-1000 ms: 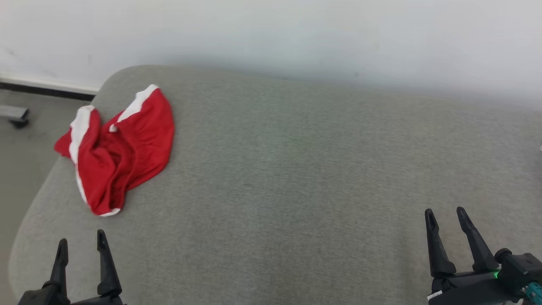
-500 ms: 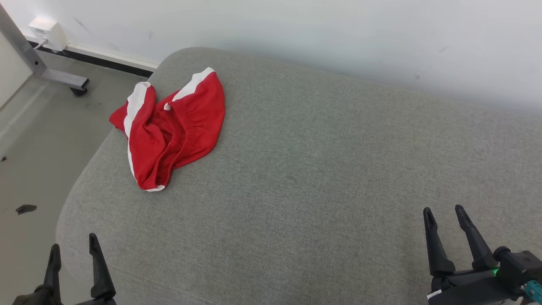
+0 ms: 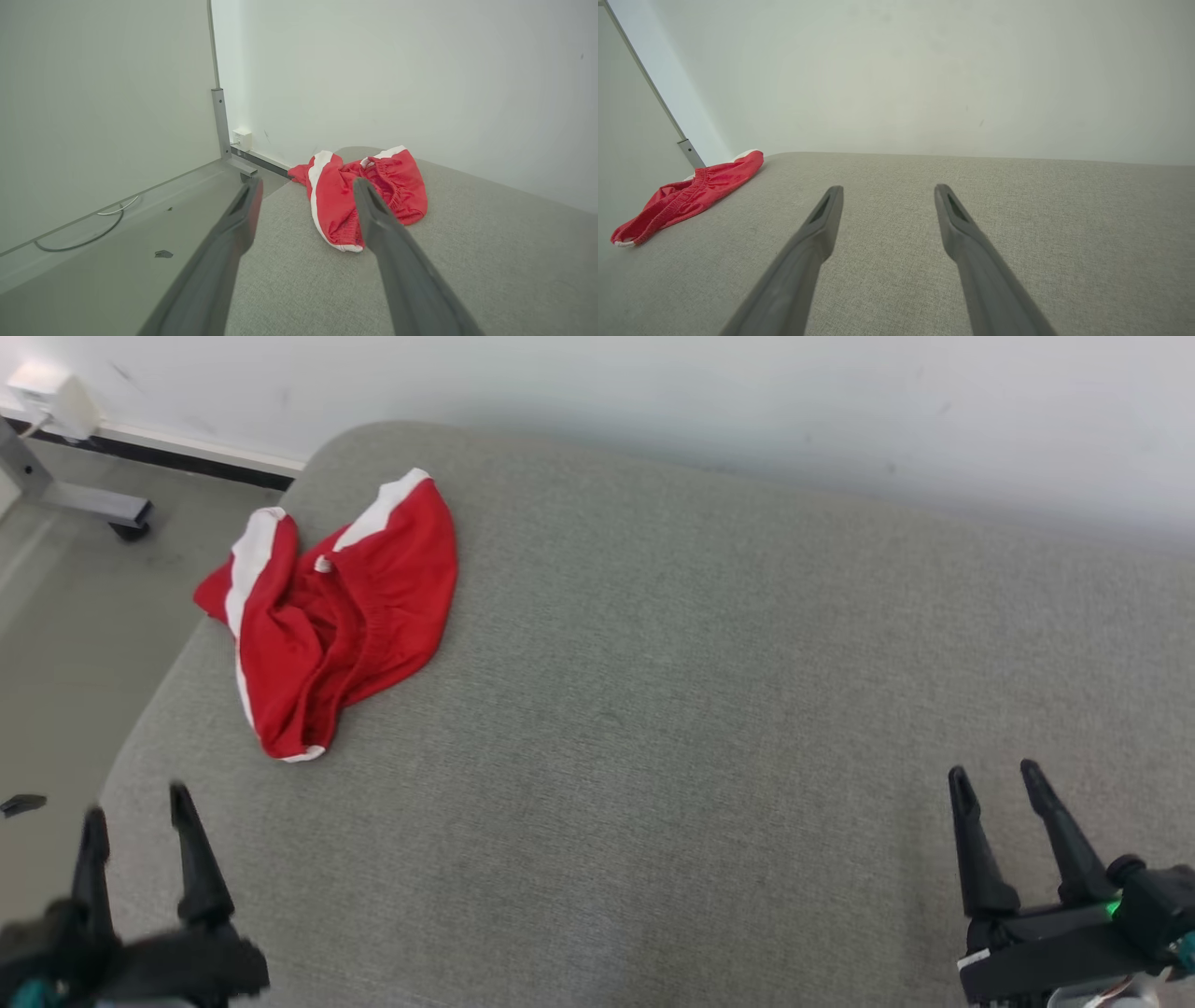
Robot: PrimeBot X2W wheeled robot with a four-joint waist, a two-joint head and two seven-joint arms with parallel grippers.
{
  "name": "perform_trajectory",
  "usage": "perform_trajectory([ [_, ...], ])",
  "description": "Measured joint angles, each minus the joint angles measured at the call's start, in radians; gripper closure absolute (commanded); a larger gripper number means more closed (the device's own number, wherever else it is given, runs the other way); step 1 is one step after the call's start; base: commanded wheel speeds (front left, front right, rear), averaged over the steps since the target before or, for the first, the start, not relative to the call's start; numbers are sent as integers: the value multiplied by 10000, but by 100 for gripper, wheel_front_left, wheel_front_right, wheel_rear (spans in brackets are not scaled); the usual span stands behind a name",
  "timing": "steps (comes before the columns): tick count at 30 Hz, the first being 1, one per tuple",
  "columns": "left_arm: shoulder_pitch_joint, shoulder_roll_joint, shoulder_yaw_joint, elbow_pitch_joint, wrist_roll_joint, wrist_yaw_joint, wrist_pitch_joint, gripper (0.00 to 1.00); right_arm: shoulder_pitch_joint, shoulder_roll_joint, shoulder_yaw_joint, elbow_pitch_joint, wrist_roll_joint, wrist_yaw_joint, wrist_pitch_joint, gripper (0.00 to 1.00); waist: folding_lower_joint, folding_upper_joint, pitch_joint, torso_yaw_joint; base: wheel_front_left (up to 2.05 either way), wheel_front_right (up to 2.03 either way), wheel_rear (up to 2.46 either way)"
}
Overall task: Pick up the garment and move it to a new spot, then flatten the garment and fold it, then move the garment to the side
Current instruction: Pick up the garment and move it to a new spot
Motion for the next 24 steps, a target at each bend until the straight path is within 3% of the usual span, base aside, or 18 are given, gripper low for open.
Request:
perform_trajectory([
  [8,-2952,901,161,625,-17,-59,140,0,-657,-552,-324,-368,19,0,2,0,1,1,891,-595,0,0,0],
  [15,-5554,1964,267,1430,-113,-71,947,0,-963,-926,-867,-792,58,0,0,0,2,1,1898,-1345,0,0,0],
  [24,-7008,2721,182,2924,-159,-109,1914,0,-1038,-1076,-1210,-1151,56,0,0,0,2,1,2870,-2247,0,0,0],
])
